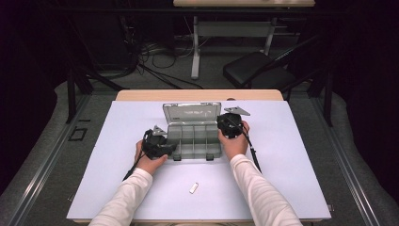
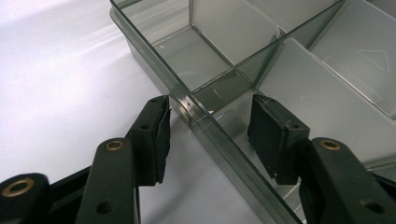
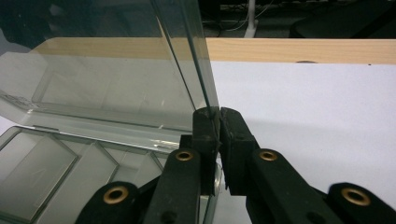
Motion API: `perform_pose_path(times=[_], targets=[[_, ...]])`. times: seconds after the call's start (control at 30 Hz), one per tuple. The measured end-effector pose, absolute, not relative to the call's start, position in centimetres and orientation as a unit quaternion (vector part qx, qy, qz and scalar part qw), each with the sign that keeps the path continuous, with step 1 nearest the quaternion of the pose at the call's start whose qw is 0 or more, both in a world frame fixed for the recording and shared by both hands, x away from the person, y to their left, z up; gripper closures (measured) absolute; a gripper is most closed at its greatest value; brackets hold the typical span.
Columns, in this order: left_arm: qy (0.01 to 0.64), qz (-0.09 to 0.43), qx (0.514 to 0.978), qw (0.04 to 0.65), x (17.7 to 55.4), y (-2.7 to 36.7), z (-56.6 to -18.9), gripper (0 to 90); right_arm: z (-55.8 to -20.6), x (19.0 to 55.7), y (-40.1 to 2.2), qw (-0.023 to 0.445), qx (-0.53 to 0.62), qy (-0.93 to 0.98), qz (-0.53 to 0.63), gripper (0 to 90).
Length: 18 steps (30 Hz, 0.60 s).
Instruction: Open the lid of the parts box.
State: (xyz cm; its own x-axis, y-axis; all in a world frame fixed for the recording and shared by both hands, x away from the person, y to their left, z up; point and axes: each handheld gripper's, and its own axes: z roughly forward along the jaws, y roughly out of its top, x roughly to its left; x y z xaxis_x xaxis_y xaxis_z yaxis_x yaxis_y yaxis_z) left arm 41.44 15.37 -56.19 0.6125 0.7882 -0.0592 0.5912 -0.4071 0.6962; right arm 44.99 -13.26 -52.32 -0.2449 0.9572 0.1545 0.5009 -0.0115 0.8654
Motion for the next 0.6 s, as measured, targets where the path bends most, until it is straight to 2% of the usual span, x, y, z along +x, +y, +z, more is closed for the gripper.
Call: perform_pose_path(times=[0.6], targets=[[0.417, 0.143, 0.826, 0.35, 41.5, 15.4, -56.2, 48.9, -51.6, 46.9, -12.9, 0.241, 0.58, 0.661, 0.41, 86.9]])
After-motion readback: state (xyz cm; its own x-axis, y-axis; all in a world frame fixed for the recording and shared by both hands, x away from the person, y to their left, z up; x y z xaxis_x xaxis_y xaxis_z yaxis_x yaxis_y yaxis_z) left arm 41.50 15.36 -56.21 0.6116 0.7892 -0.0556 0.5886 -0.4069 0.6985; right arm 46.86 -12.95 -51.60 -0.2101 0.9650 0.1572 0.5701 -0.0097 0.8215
